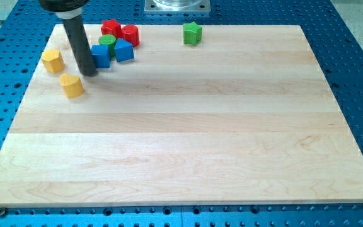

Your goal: Place the cube between the triangle and the green circle

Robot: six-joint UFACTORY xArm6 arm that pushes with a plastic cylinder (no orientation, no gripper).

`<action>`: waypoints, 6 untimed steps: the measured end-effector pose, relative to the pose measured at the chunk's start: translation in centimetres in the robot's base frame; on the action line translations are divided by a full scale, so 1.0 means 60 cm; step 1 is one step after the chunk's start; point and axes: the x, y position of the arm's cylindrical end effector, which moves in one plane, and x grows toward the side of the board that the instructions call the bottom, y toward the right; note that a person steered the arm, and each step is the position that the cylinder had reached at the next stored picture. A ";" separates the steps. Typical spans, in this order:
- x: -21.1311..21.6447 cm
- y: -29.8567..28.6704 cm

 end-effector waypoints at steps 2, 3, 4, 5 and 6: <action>-0.008 0.031; -0.018 0.091; -0.005 0.089; -0.026 0.107; -0.053 0.146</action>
